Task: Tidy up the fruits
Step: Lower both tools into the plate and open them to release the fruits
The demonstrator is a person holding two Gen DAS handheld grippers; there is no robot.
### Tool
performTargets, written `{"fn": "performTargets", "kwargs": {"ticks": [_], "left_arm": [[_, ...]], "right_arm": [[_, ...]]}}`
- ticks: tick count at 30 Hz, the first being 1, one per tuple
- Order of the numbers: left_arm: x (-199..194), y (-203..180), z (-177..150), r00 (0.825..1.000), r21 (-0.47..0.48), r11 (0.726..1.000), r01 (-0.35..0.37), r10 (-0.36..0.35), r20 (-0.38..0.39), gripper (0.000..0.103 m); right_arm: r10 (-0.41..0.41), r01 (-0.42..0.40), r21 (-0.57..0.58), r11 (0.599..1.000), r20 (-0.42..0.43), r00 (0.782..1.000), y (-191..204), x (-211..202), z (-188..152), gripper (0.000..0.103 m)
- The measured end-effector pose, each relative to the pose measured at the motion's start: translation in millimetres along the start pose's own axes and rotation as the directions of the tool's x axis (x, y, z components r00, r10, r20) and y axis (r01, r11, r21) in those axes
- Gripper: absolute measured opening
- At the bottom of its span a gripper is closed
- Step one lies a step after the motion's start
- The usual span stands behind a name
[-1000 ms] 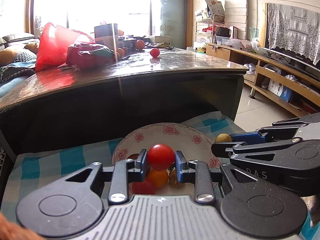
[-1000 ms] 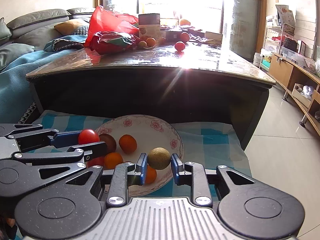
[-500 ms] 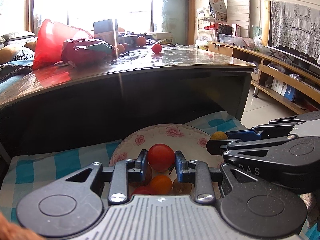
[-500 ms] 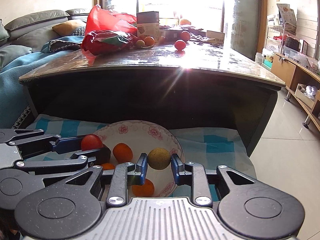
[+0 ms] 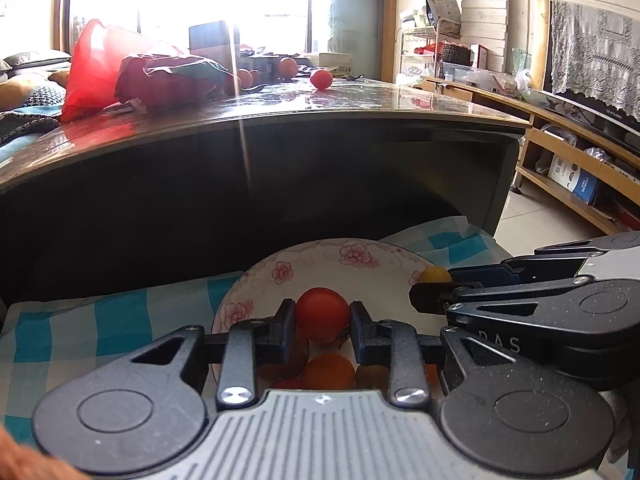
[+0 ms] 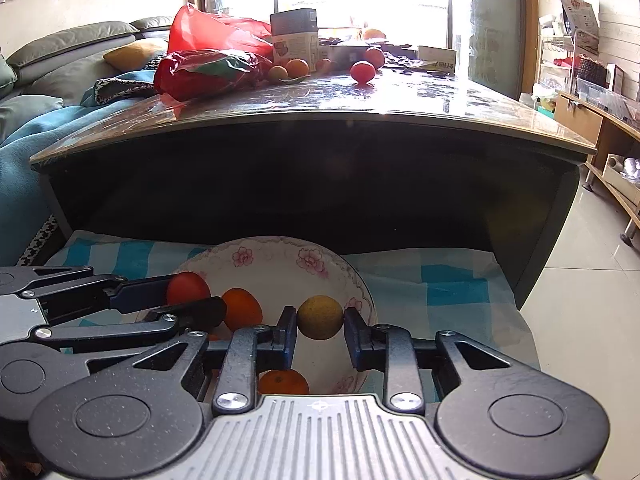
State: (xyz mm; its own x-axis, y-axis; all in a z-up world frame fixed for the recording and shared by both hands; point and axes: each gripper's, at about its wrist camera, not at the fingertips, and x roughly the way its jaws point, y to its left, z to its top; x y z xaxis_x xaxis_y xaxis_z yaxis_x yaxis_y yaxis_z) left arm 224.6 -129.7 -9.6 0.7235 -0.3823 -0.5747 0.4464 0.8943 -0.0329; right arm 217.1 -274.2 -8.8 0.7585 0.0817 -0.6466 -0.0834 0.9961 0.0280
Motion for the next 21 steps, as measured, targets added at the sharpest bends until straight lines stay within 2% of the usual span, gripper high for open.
{"fn": "performTargets", "kwargs": {"ticks": [21], "left_arm": [[9, 1, 0, 1.0, 0.016, 1.0, -0.005, 0.004, 0.021, 0.036]], "right_arm": [[0.039, -0.039, 0.041, 0.998, 0.004, 0.999, -10, 15, -4, 0.024]]}}
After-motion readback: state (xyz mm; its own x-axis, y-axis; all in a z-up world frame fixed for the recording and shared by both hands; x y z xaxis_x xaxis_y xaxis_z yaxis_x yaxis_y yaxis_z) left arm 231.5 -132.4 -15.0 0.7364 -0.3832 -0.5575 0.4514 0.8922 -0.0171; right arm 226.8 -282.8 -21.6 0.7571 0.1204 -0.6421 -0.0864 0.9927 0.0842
